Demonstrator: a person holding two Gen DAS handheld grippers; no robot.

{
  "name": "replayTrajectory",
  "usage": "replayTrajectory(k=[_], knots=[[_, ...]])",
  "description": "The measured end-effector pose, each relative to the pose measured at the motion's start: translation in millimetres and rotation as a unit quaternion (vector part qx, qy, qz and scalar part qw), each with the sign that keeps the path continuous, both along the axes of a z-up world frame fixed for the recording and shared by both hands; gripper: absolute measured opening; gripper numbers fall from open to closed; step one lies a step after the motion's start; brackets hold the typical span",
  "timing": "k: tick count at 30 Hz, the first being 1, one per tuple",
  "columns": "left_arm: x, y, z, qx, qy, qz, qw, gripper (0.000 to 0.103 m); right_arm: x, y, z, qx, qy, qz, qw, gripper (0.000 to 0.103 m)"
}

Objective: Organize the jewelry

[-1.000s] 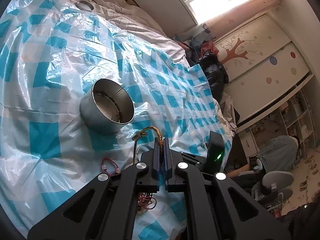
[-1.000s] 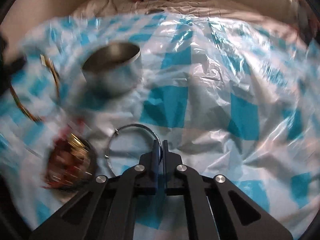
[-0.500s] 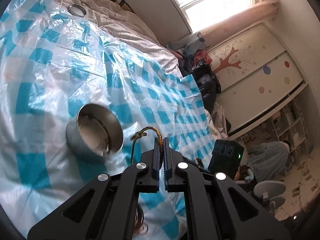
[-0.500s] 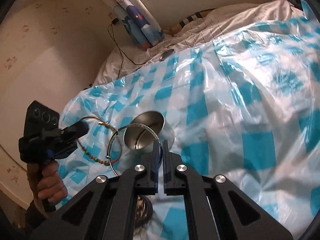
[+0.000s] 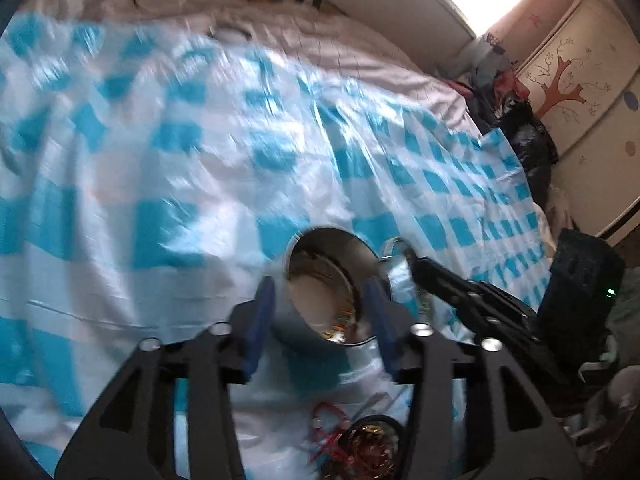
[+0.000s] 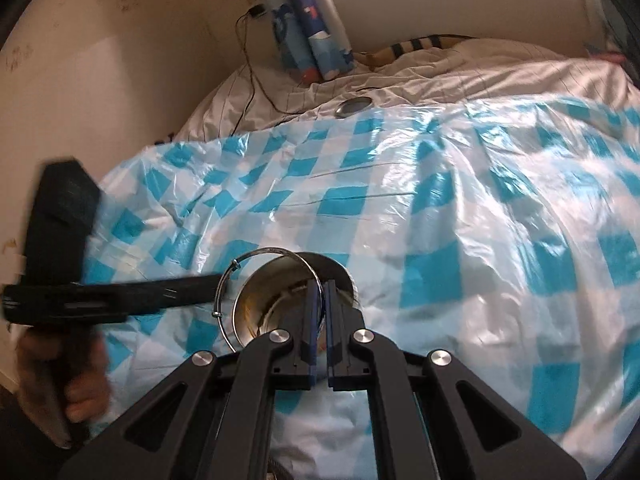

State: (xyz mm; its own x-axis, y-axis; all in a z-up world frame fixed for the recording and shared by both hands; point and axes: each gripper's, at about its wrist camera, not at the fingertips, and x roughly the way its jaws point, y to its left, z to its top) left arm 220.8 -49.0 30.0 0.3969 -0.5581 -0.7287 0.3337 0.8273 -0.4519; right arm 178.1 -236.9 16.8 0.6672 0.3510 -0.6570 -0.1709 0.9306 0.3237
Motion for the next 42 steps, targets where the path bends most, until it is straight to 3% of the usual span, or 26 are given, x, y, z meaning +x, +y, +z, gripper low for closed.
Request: replayTrajectory(k=[5,6,8,10,15,18,20,27,34,36,38,40,42], knots=[[-5,24,2,-0.003,0.003,0.027,0.9996,0.051,12,10,-13,-0.046,0.022,-0.011,0.999,0.009],[-9,27,0,-0.006,0.007,0.029,0.9995,0.051,10,6,-13,-0.041,0.025,-0.018,0.999,0.012],[-20,29,-4,-0.015,0.012,0.025,0.9995,0.051,-4,-9,-2,-0.030,0.011,-0.037,0.999,0.030],[-34,26,-12,-0.016,0.019,0.013,0.9996,0.051,-19,-22,8,-0.019,0.005,-0.046,0.999,0.034],[-63,10,-44,-0.020,0.070,-0.020,0.9972,0.051,-62,-46,20,0.044,0.023,-0.049,0.998,0.037],[-77,-3,-50,-0.004,0.074,-0.046,0.9962,0.051,-71,-43,21,0.043,0.032,-0.036,0.998,0.037],[-85,-5,-50,0.001,0.073,-0.050,0.9960,0.051,-79,-41,20,0.032,0.034,-0.036,0.998,0.044],[-82,6,-73,-0.039,0.110,0.012,0.9931,0.054,-96,-35,12,0.038,0.055,-0.023,0.997,0.047],[-71,-15,-81,-0.004,0.097,0.006,0.9952,0.054,-94,-32,3,0.038,0.072,-0.019,0.997,0.048],[-73,-22,-79,0.026,0.082,-0.001,0.9963,0.048,-94,-32,2,0.037,0.073,-0.017,0.996,0.048],[-74,-25,-79,0.048,0.074,-0.009,0.9960,0.020,-94,-32,3,0.035,0.070,-0.016,0.997,0.058],[-73,-22,-80,0.049,0.076,-0.016,0.9957,0.009,-94,-30,3,0.033,0.070,-0.011,0.997,0.059],[-72,-15,-81,0.019,0.086,-0.021,0.9959,0.009,-93,-26,2,0.030,0.071,-0.004,0.997,0.059]])
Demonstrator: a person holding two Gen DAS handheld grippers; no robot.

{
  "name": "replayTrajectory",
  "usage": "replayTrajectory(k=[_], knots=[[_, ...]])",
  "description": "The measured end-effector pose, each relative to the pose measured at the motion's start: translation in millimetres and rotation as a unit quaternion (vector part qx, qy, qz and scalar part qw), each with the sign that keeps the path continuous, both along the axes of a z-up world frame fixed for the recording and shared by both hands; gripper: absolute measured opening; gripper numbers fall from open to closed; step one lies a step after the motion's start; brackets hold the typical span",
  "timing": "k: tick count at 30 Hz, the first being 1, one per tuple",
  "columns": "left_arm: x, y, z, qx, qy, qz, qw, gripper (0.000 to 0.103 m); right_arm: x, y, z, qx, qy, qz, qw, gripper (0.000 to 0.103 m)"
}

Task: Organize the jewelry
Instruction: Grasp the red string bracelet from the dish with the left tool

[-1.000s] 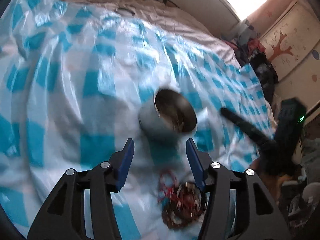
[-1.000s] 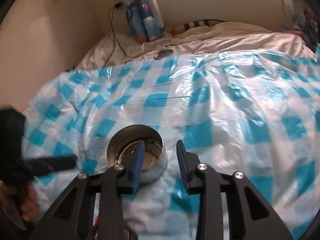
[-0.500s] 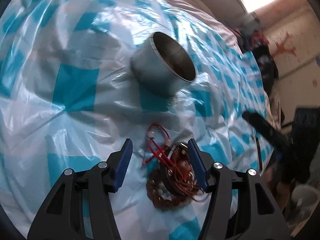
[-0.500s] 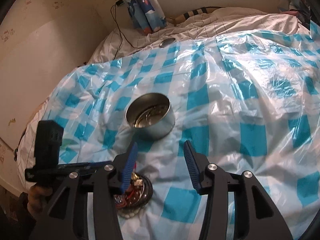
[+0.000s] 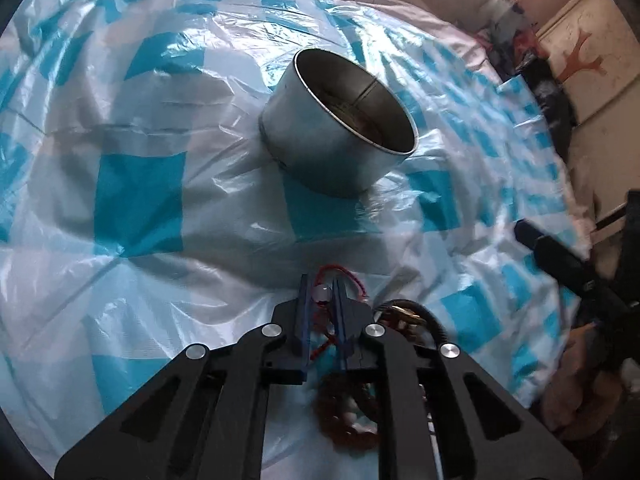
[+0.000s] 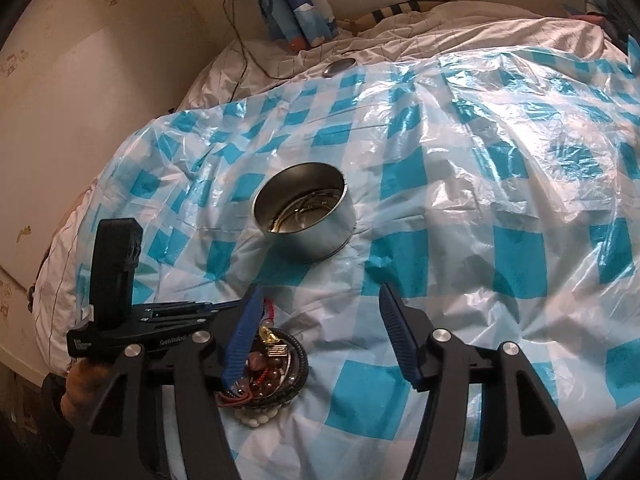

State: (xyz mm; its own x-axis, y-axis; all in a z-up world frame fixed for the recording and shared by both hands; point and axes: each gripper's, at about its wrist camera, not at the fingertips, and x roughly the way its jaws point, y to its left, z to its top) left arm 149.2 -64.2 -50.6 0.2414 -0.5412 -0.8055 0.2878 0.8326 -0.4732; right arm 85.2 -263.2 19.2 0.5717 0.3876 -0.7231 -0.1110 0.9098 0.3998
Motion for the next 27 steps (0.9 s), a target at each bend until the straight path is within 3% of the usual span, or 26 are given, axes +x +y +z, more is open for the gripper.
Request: replayTrajectory(k=[3,6,11,16,21,27], knots=[[1,13,9,-0.063,0.009,0.003,0.9980,0.009,0,4,-1,-0.001,0.003,0.005,1.000,0.059],[2,29,25,-0.136,0.007,0.011,0.9906,0.009,-1,5,-2,-0.002,0.004,0.008,1.000,0.060],[1,49,41,-0.195,-0.003,0.022,0.9806,0.009,-4,15,-4,-0.008,0.009,0.039,0.999,0.061],[-2,54,54,-0.215,-0.020,0.026,0.9762,0.009,-5,47,-20,-0.038,0.026,0.099,0.994,0.061],[-2,55,53,-0.213,-0.017,0.022,0.9766,0.009,-6,66,-33,-0.055,0.022,0.110,0.992,0.060],[-1,59,52,-0.217,-0.017,0.022,0.9759,0.009,3,72,-40,-0.051,0.021,0.111,0.992,0.038]])
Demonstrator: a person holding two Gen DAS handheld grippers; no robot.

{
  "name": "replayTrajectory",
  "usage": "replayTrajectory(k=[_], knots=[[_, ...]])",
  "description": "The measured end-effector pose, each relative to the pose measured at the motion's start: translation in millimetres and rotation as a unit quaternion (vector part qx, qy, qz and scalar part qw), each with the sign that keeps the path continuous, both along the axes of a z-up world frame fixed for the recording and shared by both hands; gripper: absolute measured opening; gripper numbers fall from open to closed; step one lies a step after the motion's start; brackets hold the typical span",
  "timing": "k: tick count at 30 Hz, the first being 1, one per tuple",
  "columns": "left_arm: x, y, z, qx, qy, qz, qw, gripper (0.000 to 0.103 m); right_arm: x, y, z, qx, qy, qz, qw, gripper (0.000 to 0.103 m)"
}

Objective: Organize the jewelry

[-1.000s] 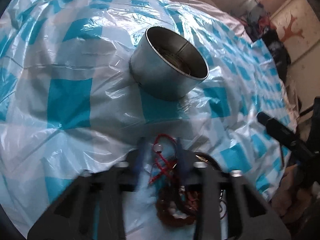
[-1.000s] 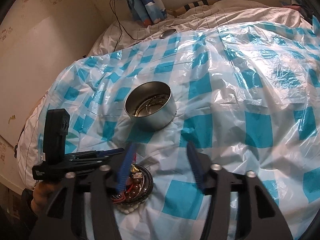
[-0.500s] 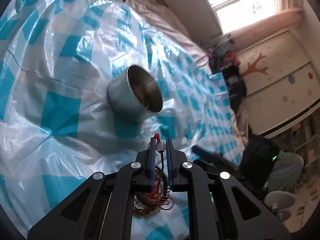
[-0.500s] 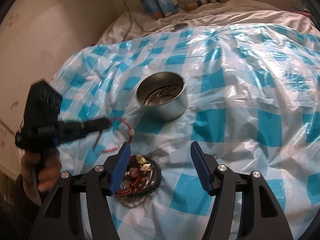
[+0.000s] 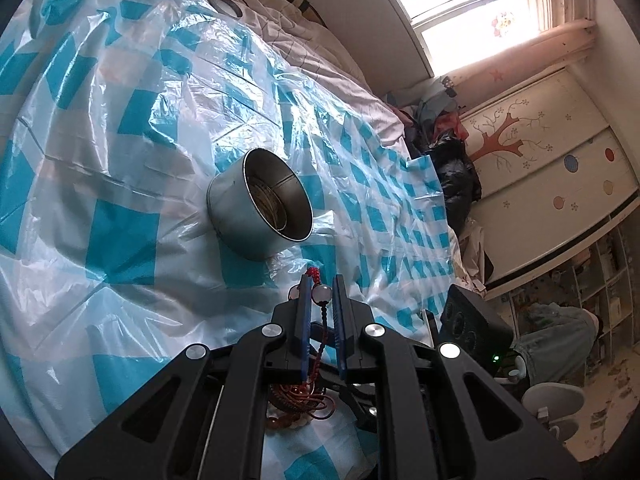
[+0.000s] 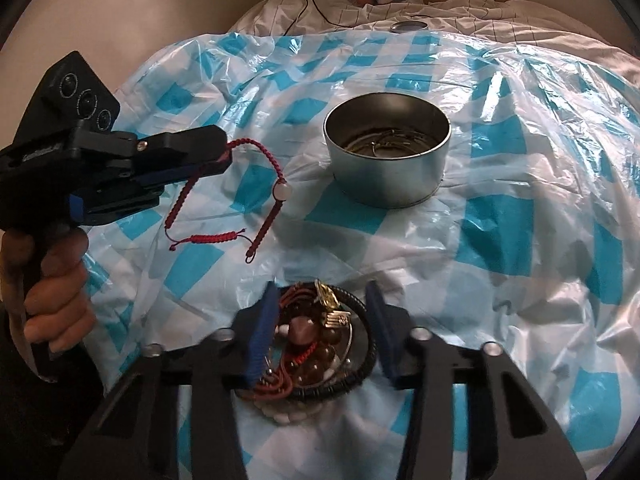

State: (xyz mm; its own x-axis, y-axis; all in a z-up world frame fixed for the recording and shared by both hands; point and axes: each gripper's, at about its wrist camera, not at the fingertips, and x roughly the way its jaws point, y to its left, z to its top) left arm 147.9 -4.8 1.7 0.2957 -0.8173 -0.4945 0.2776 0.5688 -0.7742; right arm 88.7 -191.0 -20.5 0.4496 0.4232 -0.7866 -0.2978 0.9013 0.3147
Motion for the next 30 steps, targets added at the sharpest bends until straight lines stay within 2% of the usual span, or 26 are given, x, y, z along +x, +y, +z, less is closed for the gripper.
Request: replayTrajectory(k=[2,4,7,10,12,18,23,30], knots=[[1,1,0,0.000,0.000,0.001,1.0000,0.009,2,5,-4,-0.011,0.005,0.007,1.000,0.022],[0,1,0,0.000,0.000,0.001,1.0000,0.009,2,6,-6,-0.024,0.004,0.009,1.000,0.015],[0,2,1,-0.001,-0.001,0.002,1.0000,0.009,1,-2,1,0.006,0.000,0.004,1.000,0.014],[-1,3,2,-0.001,-0.002,0.004,1.0000,0.009,0,-22,15,0.077,0.001,-0.009,0.997,0.014],[-1,5,2,-0.002,-0.003,0.006,1.0000,0.009,-1,-35,24,0.119,0.000,-0.019,0.993,0.014],[-1,3,4,-0.007,-0.004,0.006,0.9999,0.009,-2,-66,38,0.202,-0.005,-0.042,0.979,0.014],[0,-1,7,-0.018,-0.011,0.002,0.9998,0.009,-3,-85,48,0.238,-0.016,-0.062,0.969,0.014],[3,-7,14,-0.033,-0.019,0.000,0.9993,0.009,-1,-102,58,0.259,-0.033,-0.081,0.962,0.014]])
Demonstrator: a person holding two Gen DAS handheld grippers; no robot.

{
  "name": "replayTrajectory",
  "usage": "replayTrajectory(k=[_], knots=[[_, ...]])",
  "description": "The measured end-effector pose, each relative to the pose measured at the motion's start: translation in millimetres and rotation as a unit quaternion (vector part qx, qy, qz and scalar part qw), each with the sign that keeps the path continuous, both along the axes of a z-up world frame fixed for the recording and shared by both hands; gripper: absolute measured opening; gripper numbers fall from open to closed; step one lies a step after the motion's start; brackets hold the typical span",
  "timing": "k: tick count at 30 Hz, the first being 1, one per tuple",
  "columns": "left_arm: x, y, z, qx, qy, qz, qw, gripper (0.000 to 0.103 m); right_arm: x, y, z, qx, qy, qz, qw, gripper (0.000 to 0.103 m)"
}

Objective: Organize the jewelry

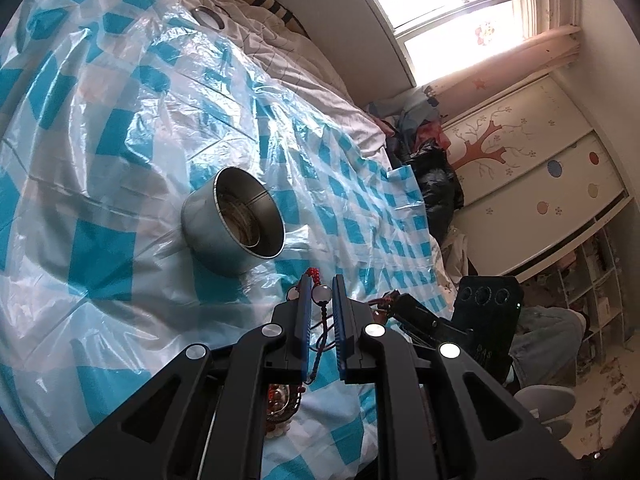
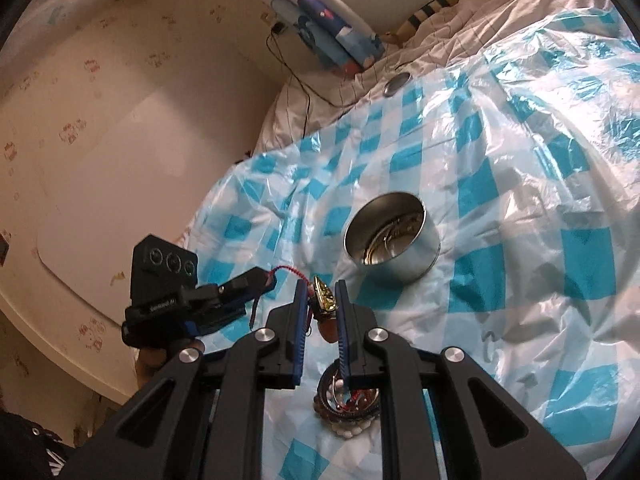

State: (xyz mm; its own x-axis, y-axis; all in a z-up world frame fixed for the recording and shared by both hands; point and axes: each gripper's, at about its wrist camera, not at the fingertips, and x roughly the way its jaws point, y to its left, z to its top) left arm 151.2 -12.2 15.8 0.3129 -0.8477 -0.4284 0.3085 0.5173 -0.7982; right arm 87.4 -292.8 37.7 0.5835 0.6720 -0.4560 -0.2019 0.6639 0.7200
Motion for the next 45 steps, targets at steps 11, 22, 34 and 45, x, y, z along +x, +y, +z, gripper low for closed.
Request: replayTrajectory(k=[11,22,34,45], knots=[[5,-17,5,0.019,-0.017,-0.004,0.9997,0.009,12,-15,-1,0.034,-0.002,-0.028,0.999,0.014],[22,-34,8,0.003,-0.021,-0.004,0.9998,0.009,26,-28,-1,0.070,-0.005,-0.057,0.996,0.014],[37,-37,12,0.005,-0.025,0.000,0.9997,0.009,37,-30,-5,0.073,-0.007,-0.068,0.995,0.014],[51,-43,7,0.006,-0.019,0.003,0.9998,0.009,44,-25,-10,0.066,-0.008,-0.068,0.995,0.014]])
